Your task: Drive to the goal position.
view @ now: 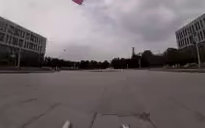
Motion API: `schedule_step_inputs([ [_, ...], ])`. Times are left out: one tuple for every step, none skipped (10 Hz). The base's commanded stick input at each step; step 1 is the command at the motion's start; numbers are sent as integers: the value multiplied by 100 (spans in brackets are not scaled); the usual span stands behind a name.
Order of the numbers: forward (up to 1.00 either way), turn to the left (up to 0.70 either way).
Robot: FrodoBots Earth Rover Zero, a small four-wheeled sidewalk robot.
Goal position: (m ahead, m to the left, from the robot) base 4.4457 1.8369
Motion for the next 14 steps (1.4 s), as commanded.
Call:
schedule_step_inputs([
  [70, 0],
  [70, -10],
  [70, -35],
  [70, -35],
  [70, -35],
  [70, -35],
  [70, -20],
  [70, 0],
  [70, 0],
  [70, 0],
  [70, 0],
  [70, 0],
  [70, 0],
  [70, 0],
])
